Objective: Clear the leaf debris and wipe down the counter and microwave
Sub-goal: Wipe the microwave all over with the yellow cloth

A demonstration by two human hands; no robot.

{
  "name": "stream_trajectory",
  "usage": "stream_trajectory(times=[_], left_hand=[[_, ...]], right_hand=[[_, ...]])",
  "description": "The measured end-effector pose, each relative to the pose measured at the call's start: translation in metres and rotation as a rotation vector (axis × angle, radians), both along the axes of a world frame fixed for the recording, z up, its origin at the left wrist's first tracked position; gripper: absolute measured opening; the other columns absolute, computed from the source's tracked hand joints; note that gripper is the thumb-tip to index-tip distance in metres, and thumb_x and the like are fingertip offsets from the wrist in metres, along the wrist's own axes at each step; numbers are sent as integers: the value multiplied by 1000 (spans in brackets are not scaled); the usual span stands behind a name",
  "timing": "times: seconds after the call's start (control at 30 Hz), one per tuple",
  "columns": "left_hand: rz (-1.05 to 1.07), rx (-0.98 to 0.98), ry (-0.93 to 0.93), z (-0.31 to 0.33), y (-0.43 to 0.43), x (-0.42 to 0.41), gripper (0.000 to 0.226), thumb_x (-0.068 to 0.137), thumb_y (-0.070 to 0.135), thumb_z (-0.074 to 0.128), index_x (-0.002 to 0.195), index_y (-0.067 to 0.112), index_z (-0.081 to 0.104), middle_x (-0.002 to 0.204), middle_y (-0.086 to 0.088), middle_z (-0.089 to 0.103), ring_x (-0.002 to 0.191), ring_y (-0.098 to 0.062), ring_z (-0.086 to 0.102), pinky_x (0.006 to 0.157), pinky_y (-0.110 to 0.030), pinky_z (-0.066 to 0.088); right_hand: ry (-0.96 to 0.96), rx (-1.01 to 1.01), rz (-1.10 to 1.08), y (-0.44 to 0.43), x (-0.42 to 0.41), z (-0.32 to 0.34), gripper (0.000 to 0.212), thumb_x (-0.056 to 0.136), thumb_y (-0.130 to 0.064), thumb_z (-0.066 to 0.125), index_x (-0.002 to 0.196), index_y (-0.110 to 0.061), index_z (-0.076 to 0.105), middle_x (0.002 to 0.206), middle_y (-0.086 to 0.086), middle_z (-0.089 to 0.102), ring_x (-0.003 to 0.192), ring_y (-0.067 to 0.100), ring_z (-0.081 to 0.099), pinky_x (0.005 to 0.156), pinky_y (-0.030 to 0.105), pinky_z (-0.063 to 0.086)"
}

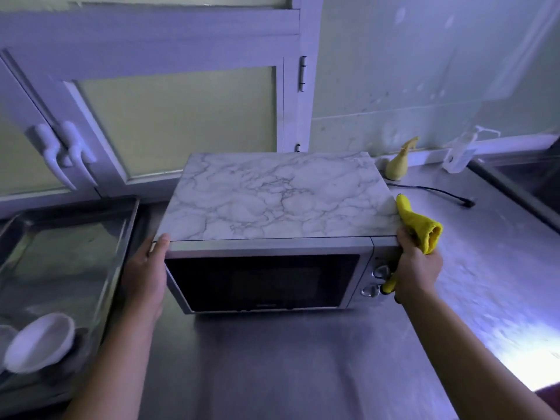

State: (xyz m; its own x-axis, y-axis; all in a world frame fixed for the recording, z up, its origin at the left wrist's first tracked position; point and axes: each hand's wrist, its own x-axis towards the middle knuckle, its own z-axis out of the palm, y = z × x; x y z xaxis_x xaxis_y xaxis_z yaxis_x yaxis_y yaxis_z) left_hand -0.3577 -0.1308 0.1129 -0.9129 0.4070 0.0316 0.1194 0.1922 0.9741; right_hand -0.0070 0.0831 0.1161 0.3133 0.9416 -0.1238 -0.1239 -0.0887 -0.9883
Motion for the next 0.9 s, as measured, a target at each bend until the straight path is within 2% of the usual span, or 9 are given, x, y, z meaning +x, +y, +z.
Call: stream_trajectory(times=[0.07, 0.13, 0.27, 0.37, 0.43, 0.47, 0.53, 0.63, 0.9], left_hand=[[4, 7, 12, -3, -9, 9, 28, 82, 58, 56, 103, 45, 70, 95, 15, 70, 101, -15, 65, 89, -37, 49], [18, 22, 18, -6, -19, 19, 36, 85, 55, 57, 115, 38, 67, 101, 14, 70, 104, -12, 63, 86, -31, 45], [1, -121, 55, -2, -22, 27, 43, 97, 41, 56, 138, 25, 55, 132, -2, 63, 121, -23, 57, 102, -42, 44], [-36, -252, 448, 17, -11, 35, 55, 89, 31, 56, 142, 15, 50, 142, -14, 54, 130, -35, 48, 110, -50, 37], [-165, -362, 690, 30, 9, 39, 58, 86, 29, 54, 140, 7, 52, 143, -21, 49, 134, -43, 41, 113, -54, 32], [-244, -454, 715, 35, 22, 40, 57, 91, 32, 53, 144, 11, 49, 149, -20, 43, 139, -42, 34, 115, -54, 27], [-395, -670, 683, 42, 48, 41, 63, 97, 48, 47, 155, 29, 30, 164, -10, 21, 150, -34, 14, 122, -50, 14], [-488, -864, 698, 38, 81, 38, 67, 95, 67, 24, 156, 44, 7, 167, 3, -3, 153, -23, -4, 123, -48, 2], [-423, -967, 745, 29, 95, 40, 79, 82, 81, -4, 154, 48, -1, 166, 10, -6, 153, -19, -4, 121, -52, 1]], right_hand=[[-159, 18, 76, 1, 7, 4, 10, 85, -37, 67, 85, -27, 68, 62, -2, 57, 41, 14, 54, 36, 29, 42], [-350, 119, 128, 3, 14, 5, 22, 88, -38, 54, 100, -25, 67, 75, 15, 57, 62, 21, 53, 53, 47, 48], [-443, 453, 146, 1, 10, 37, 24, 90, -24, 50, 104, -24, 69, 87, -7, 69, 79, 11, 58, 72, 42, 51], [-589, 491, 452, 2, -4, 62, 30, 90, -29, 52, 114, -30, 70, 109, -12, 73, 91, 8, 64, 79, 39, 53], [-1020, 402, 813, -1, -12, 61, 47, 92, -42, 58, 138, -34, 56, 143, -6, 57, 129, 17, 52, 105, 47, 41], [-1308, 394, 963, -2, -12, 54, 64, 91, -55, 56, 151, -38, 38, 159, -8, 36, 147, 17, 30, 117, 49, 25], [-1599, 469, 1064, 2, -8, 48, 85, 81, -83, 38, 155, -48, 14, 165, -17, 10, 153, 12, 4, 121, 52, 5], [-1606, 564, 1034, 26, -7, 56, 93, 68, -99, 16, 150, -55, 18, 160, -23, 22, 151, 9, 8, 121, 53, 1], [-1540, 510, 1182, 105, -63, 46, 81, 75, -86, 3, 151, -57, -5, 166, -18, -4, 152, 6, -13, 122, 49, -4]])
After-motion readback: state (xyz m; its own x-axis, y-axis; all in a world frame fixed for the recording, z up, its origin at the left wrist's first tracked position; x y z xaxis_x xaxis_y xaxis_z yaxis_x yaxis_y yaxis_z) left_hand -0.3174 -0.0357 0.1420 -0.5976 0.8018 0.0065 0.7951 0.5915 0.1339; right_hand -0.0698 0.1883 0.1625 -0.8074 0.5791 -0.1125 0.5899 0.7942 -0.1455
